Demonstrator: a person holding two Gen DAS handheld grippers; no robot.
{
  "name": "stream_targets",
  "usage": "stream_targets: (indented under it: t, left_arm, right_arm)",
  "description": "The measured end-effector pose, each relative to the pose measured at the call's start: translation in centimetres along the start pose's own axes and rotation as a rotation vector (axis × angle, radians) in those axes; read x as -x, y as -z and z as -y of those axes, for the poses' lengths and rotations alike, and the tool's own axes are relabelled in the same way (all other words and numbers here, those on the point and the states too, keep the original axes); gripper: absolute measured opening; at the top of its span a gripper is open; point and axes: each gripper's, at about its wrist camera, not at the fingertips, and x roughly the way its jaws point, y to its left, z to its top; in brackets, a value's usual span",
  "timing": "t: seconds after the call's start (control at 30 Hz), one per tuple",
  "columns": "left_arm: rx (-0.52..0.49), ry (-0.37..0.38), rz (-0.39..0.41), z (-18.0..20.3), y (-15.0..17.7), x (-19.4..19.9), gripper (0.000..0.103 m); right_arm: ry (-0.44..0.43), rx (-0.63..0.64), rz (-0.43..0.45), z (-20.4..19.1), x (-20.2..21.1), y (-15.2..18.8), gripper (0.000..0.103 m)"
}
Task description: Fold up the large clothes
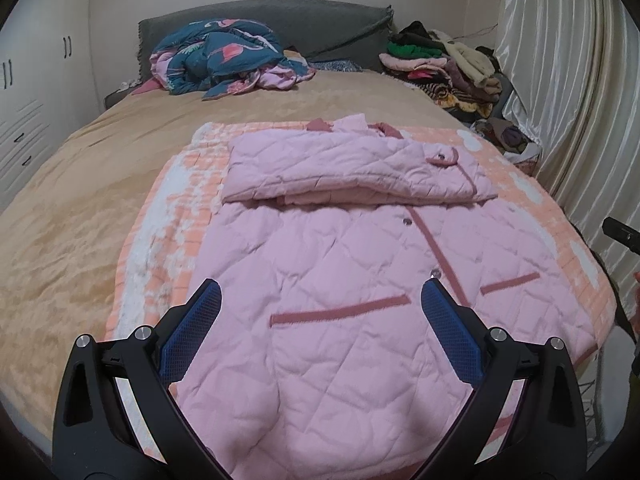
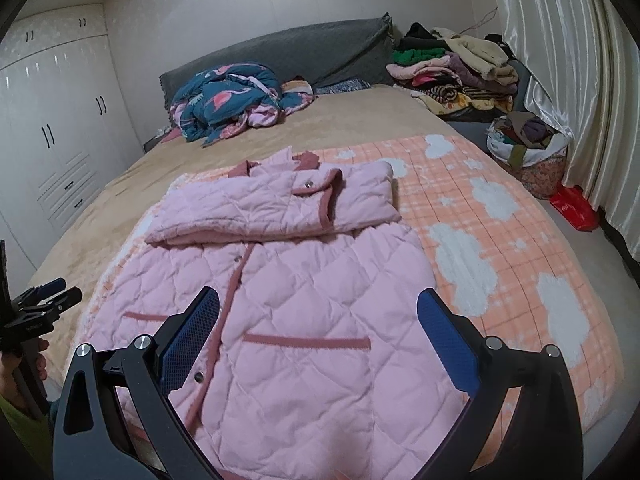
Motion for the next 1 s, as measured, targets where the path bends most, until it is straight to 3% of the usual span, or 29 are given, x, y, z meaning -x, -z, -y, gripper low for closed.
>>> stream_targets:
  t: [1.0]
  left_arm:
    - [0.081, -0.039, -0.206, -3.8, 6.6, -2.4, 0.094]
  right_arm:
    - [0.063, -0.01, -0.186, 3.3, -2.6, 7.5, 0.099]
